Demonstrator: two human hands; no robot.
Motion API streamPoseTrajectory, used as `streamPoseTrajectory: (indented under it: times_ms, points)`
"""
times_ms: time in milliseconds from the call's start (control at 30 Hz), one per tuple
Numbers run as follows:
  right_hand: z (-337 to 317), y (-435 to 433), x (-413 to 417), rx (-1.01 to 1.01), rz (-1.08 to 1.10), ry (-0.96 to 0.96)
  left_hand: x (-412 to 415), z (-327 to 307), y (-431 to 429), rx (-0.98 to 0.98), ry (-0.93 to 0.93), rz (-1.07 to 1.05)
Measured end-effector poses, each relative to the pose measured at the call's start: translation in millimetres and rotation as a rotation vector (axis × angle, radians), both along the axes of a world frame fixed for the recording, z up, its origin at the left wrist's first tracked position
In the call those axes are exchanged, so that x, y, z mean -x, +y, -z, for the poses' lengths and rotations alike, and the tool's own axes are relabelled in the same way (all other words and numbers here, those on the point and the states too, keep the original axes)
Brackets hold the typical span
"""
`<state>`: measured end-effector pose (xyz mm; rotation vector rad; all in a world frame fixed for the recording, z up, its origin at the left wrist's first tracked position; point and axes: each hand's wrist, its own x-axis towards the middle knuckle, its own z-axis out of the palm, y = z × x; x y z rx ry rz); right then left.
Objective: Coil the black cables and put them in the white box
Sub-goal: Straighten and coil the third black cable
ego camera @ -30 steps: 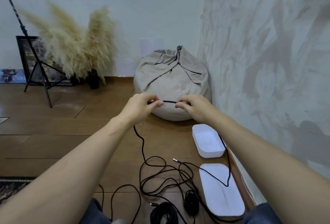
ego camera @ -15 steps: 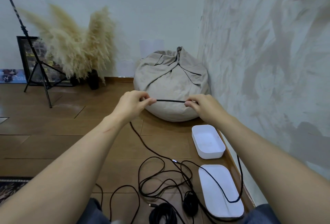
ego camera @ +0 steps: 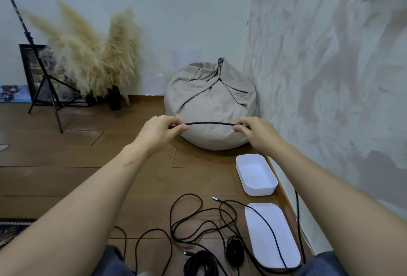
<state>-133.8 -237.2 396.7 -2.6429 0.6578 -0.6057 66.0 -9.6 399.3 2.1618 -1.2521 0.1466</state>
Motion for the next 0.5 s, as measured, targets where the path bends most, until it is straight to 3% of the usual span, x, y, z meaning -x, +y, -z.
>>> streamPoseTrajectory:
  times_ms: [100,300,500]
  points:
    - [7,-13,10,-0.018,0.033,0.045,-2,2,3,-0.004,0.011,0.001]
    - [-10,36,-15,0.051,-0.197,0.003,21,0,-14,-0.018,0.026,0.106]
    - [3,2,1,0.076,0.042,0.068,11,8,-7,0.002,0.087,0.064]
